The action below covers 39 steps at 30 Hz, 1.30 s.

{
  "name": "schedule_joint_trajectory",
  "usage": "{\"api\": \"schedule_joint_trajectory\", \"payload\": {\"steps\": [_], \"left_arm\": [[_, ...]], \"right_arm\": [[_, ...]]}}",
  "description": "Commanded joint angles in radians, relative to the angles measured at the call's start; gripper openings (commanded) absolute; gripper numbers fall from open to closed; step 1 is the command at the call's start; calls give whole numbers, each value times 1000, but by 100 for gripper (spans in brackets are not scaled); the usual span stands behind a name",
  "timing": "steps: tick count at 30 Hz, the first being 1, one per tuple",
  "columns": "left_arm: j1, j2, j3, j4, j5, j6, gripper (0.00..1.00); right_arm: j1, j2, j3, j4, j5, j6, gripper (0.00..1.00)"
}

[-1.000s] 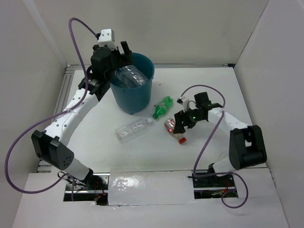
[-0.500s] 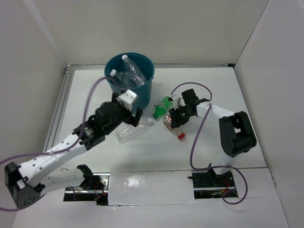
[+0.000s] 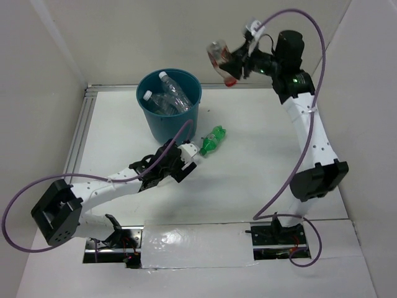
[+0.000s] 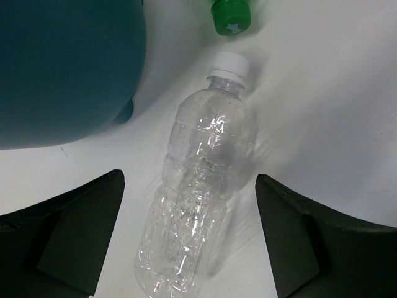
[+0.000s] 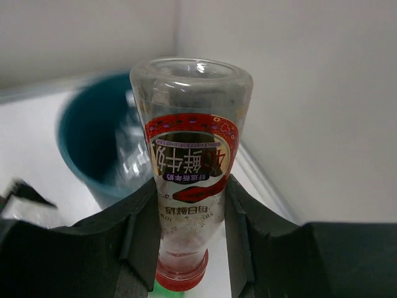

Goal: Put the plastic bottles in the bin

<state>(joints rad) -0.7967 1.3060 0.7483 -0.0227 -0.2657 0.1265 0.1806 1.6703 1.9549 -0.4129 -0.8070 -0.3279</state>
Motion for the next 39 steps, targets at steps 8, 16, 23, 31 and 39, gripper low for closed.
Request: {"api": "schedule_joint_trajectory", "payload": {"steps": [8, 16, 23, 31, 39], "left_arm": [[13, 70, -29, 116, -35, 44, 100], [22, 91, -89, 155, -35, 53, 100], [22, 176, -113, 239, -107, 53, 98], [11, 155, -32, 106, -24, 30, 30], [-9, -151, 239, -34, 94, -69, 0]], "right_arm": [[273, 450, 427, 144, -40, 231, 11], [329, 496, 437, 155, -17, 253, 81], [251, 416, 386, 146, -8, 283, 96], [57, 221, 73, 36, -14, 141, 75], [-99, 123, -312, -39, -2, -40, 56]]}}
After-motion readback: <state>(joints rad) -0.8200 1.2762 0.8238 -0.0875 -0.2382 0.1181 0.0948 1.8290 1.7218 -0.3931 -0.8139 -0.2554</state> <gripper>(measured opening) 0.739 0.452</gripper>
